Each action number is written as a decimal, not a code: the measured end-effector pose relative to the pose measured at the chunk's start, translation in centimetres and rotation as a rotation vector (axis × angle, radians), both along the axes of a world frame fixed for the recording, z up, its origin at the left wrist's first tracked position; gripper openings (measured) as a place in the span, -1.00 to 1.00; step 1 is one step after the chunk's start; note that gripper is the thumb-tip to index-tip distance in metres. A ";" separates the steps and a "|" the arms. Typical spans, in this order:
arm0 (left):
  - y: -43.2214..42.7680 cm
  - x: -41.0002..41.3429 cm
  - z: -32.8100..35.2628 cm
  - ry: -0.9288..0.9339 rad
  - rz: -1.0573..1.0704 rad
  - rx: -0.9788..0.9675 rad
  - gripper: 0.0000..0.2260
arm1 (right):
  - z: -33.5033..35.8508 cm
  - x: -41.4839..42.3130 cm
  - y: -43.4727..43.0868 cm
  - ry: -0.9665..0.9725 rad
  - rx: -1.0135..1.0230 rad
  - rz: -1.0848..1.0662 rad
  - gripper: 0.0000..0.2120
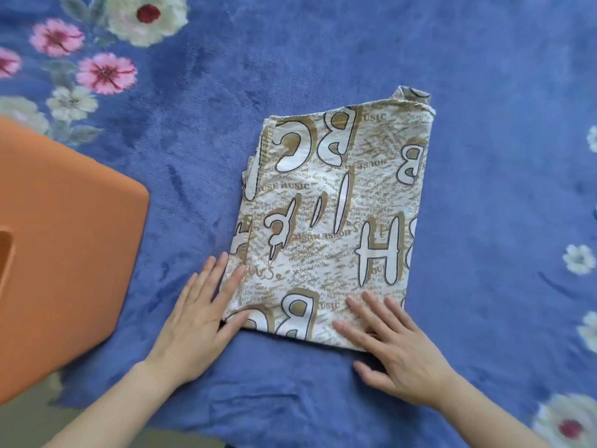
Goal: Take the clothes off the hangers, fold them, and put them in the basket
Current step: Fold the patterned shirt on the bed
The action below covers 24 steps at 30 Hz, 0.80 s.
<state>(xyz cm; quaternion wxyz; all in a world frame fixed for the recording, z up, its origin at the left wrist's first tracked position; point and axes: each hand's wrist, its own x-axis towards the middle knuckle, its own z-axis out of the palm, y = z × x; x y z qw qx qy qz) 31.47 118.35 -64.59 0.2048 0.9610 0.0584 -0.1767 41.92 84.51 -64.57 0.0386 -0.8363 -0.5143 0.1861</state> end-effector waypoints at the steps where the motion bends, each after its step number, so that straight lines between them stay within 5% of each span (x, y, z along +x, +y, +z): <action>1: 0.4 -0.5 0.2 -0.006 0.030 -0.050 -0.44 | 0.3 0.2 -0.8 0.003 0.012 -0.003 -0.34; 7: 2.7 0.0 0.3 -0.066 0.021 0.003 -0.27 | 1.0 3.9 -4.8 -0.181 -0.015 -0.233 -0.28; 12: 2.8 4.2 -0.3 -0.163 -0.214 0.116 -0.34 | -1.0 5.5 -3.7 -0.306 0.007 -0.089 -0.30; 18: 2.7 7.2 0.7 -0.200 -0.422 0.192 -0.38 | -0.1 6.3 -3.5 -0.239 -0.005 -0.089 -0.43; 24: 1.5 4.1 2.8 -0.151 -0.429 0.015 -0.27 | 3.0 6.3 -5.0 -0.057 0.018 -0.114 -0.51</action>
